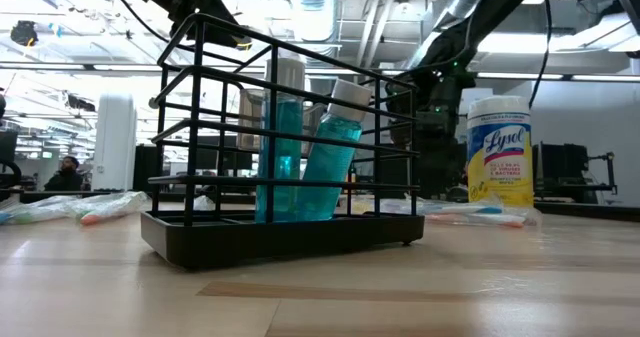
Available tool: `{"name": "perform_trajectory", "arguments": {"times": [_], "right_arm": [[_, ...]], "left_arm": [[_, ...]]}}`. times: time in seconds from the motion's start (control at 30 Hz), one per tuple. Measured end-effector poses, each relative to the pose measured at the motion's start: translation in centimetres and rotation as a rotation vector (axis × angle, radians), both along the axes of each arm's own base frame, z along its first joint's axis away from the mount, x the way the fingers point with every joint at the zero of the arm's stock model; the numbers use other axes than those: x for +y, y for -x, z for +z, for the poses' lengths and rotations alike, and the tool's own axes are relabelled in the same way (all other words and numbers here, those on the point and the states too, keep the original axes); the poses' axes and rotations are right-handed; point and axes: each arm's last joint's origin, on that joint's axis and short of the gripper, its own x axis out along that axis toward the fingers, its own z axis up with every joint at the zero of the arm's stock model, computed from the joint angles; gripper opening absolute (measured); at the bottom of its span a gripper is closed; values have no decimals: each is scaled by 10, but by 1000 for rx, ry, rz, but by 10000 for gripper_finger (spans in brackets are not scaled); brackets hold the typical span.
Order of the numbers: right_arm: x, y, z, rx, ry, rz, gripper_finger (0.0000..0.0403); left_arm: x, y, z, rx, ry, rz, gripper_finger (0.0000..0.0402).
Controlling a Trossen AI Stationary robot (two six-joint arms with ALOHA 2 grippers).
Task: Pick & Place toothbrushing station
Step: Put the green toothbrush into the mesh organizer
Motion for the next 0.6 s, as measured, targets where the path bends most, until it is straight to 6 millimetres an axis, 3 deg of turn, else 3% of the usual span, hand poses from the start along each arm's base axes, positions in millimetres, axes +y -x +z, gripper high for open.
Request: {"name": "perform_trajectory", "arguments": {"times": [0.3,0.43,0.6], "right_arm": [[-6,1,-1,-10,17,-63,181],[6,3,-13,17,-28,-77,181],[20,3,-25,37,-44,-64,178]], "left_arm": [[0,0,0,5,-6,-6,182],[0,0,-2,8,-4,-8,182],[-1,0,-23,46,57,-35,182]]}}
